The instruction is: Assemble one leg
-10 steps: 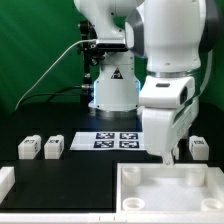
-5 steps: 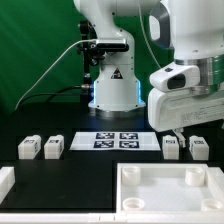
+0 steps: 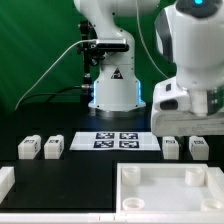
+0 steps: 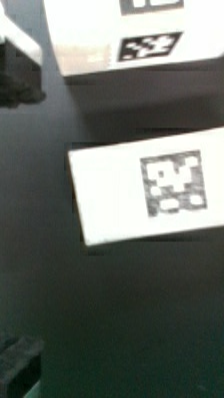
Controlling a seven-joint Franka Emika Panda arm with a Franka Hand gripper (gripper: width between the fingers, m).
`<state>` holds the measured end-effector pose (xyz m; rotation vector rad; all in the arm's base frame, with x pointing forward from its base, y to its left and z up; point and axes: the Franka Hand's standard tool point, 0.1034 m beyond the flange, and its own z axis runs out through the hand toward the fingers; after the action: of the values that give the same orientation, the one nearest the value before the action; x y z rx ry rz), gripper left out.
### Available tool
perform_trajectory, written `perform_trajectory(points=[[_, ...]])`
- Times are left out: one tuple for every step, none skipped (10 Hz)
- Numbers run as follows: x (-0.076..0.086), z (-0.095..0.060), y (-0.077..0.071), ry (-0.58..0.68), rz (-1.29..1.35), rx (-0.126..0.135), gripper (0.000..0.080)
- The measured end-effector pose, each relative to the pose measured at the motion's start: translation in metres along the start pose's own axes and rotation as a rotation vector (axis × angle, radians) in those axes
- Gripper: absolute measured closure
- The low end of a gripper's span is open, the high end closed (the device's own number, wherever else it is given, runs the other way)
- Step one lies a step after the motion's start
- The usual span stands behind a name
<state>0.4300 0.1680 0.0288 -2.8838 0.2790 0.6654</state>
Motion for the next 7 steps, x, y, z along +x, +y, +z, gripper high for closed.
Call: perform_trajectory(points=[[-0.0007,-0.0001,-0.0039,-0.113,0.0,-0.007,0.015],[-0.002,-0.0005,-0.0018,-0.222,-0.024,-0.012,0.015],[0.0003,-0.0019,0.004,-0.3,-0.064,-0.007,0.015],[0.0035,-0.0006,0.0039,-0.316,-0.058,-0.006,0.015],[0.0033,-0.0002,0.0032,-0.315,-0.06,-0.006,0.015],[0.0032,-0.0001,0.0033,-0.316,-0.06,-0.007,0.015],[-0.0001,0.0028,0.0034,-0.323,-0.059,-0.01,0.015]])
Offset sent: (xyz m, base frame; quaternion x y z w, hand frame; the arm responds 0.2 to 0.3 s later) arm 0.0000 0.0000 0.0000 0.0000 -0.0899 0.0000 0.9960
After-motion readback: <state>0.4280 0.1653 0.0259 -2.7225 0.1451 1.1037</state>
